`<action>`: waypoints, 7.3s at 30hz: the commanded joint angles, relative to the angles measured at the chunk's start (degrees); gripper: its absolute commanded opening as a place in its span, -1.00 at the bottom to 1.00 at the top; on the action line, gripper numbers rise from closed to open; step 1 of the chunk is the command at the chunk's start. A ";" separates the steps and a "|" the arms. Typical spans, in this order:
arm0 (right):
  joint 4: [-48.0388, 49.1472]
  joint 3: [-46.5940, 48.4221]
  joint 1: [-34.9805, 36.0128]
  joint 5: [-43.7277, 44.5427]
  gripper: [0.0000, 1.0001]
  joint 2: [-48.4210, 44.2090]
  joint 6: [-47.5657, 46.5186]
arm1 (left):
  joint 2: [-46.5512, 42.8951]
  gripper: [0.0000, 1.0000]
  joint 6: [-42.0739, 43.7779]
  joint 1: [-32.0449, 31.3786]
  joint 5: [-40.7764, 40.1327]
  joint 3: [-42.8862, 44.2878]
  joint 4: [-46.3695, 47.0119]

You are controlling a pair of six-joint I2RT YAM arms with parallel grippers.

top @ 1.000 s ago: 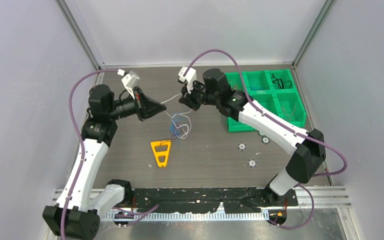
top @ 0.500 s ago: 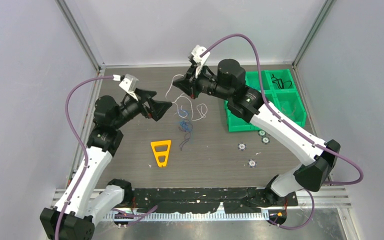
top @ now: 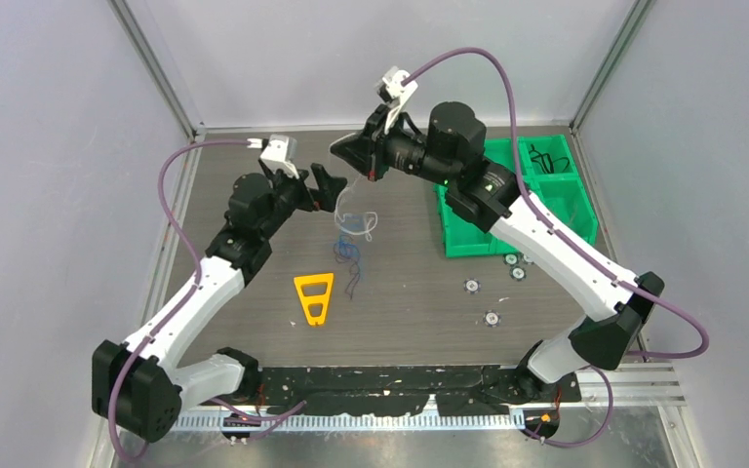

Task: Untangle the cables

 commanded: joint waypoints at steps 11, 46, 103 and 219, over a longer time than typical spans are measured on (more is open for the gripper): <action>6.76 20.07 -3.36 1.03 -0.89 0.32 4.52 | -1.31 0.97 8.66 0.72 -8.13 -16.40 -1.56; -8.03 17.61 -44.60 -10.17 -0.89 -13.49 3.93 | -15.41 0.99 19.01 8.04 23.93 -12.68 -16.75; 14.81 -32.48 -51.84 -1.64 -0.89 2.30 -23.31 | -11.55 0.99 23.55 8.21 18.84 -7.62 -24.46; -12.89 -1.71 -8.42 1.69 0.25 36.12 -6.02 | 13.65 0.63 6.33 22.37 36.30 -3.29 -26.46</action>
